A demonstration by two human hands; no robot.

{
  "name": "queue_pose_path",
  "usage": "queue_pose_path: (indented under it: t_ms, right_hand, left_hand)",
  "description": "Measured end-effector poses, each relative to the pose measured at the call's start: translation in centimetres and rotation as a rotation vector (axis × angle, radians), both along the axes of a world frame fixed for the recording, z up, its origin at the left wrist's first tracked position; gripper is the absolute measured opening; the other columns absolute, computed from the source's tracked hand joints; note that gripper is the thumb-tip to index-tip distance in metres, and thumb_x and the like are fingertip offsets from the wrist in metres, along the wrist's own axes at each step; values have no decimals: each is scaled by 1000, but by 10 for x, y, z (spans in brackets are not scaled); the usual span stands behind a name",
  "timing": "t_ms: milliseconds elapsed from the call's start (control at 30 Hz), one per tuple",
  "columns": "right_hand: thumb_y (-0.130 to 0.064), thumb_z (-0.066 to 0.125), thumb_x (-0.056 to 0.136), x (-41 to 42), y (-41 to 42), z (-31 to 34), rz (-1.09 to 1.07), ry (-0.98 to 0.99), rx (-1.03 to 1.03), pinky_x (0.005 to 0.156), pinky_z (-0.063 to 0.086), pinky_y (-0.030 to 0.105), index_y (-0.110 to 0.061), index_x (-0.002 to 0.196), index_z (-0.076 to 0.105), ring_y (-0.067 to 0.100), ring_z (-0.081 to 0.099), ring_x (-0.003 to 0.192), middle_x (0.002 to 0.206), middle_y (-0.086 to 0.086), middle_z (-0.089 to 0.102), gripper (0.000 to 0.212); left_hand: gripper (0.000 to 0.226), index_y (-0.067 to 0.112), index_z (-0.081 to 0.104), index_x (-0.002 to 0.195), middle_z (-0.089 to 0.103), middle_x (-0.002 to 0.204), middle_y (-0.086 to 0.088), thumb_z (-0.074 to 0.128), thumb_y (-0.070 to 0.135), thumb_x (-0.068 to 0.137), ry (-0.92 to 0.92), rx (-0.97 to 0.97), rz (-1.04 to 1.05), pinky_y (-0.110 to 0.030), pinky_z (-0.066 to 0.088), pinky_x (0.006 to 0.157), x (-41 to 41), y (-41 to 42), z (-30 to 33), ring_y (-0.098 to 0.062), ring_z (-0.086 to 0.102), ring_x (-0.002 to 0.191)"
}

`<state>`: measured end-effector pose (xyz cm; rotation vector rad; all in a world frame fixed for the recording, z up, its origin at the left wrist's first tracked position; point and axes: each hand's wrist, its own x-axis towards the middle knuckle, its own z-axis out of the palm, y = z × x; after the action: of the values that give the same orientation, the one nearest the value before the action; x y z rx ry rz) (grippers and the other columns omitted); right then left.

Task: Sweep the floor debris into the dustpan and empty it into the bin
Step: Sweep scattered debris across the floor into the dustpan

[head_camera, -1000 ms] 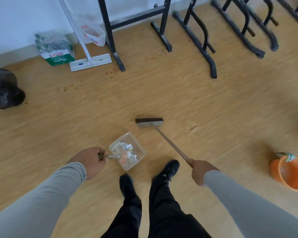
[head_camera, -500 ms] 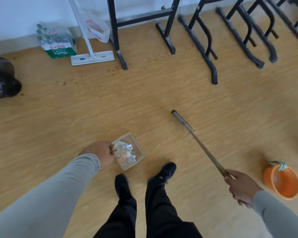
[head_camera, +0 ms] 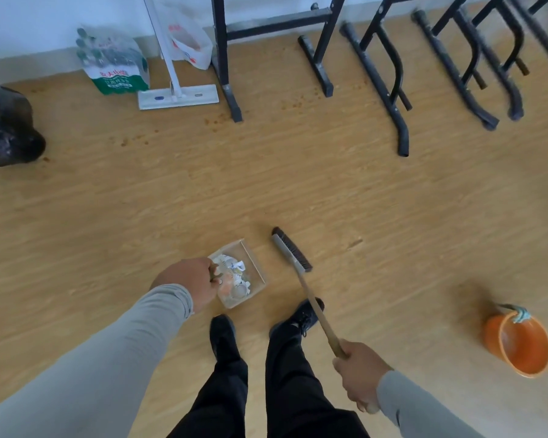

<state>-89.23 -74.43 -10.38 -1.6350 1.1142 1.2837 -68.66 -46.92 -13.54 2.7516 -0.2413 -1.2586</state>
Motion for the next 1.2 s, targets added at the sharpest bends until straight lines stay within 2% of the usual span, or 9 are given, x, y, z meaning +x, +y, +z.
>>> queue_pose_path:
  t_ms: [100, 200, 400, 533, 667, 767, 867, 1067, 1200]
  right_hand:
    - [-13, 51, 101, -1, -43, 48, -89, -25, 73, 40, 29, 24, -27, 129, 56, 16, 33, 42, 58, 7, 43, 32]
    - [-15, 57, 101, -2, -79, 88, -260, -42, 49, 43, 25, 23, -27, 124, 64, 17, 32, 46, 63, 13, 44, 27]
    - [-23, 47, 102, 13, -56, 47, -36, -126, -157, 43, 25, 23, -38, 138, 50, 15, 29, 42, 52, 1, 40, 39]
    - [-19, 43, 103, 30, -23, 21, 70, -47, -89, 46, 27, 25, -32, 135, 50, 15, 28, 43, 57, 1, 37, 35]
    - [-16, 55, 101, 27, -52, 59, -8, -23, 66, 40, 30, 23, -27, 133, 53, 16, 34, 40, 55, 6, 44, 34]
    - [-14, 60, 100, 22, -91, 98, -223, -37, 83, 42, 27, 23, -22, 134, 58, 17, 33, 47, 66, 14, 46, 35]
    - [-15, 61, 99, 33, -103, 112, -182, -120, 12, 44, 26, 24, -26, 131, 60, 18, 33, 47, 63, 14, 47, 34]
    - [-18, 47, 104, 132, -87, 30, 60, -264, -228, 41, 29, 24, -28, 142, 49, 16, 33, 41, 56, 5, 45, 39]
    - [-18, 42, 102, 172, -65, -42, 284, -236, -344, 42, 41, 24, -20, 143, 48, 21, 52, 56, 84, 8, 62, 42]
  left_hand:
    - [22, 25, 59, 110, 63, 89, 9, 48, 40, 97, -8, -9, -15, -29, 47, 66, -1, 1, 3, -15, 61, 79]
    - [22, 23, 59, 104, 64, 89, 6, 49, 41, 96, -12, -19, -21, -30, 49, 68, 0, 3, 6, -17, 61, 78]
    - [25, 23, 59, 104, 65, 92, 5, 46, 43, 96, -26, -5, -44, -33, 53, 74, 0, 4, 6, -18, 63, 83]
    - [24, 24, 59, 104, 66, 93, 5, 46, 42, 96, -6, -29, -25, -33, 53, 74, -3, 7, 3, -17, 63, 84]
    - [21, 26, 58, 101, 66, 88, 7, 47, 42, 94, 1, -47, -9, -33, 56, 73, -3, 9, 3, -14, 64, 79]
    - [20, 27, 59, 104, 64, 90, 10, 48, 40, 95, 15, -53, 13, -30, 53, 71, -3, 20, 8, -13, 63, 79]
    - [16, 32, 58, 105, 62, 92, 12, 51, 41, 94, 0, -62, 80, -30, 52, 73, 2, 33, 14, -14, 63, 82]
    - [19, 31, 62, 107, 67, 98, 10, 58, 38, 90, -21, -106, 279, -35, 57, 85, 33, 22, 1, -15, 67, 87]
    - [21, 26, 63, 107, 68, 104, 7, 57, 38, 90, -42, -81, 245, -38, 56, 91, 58, 1, -20, -17, 66, 94]
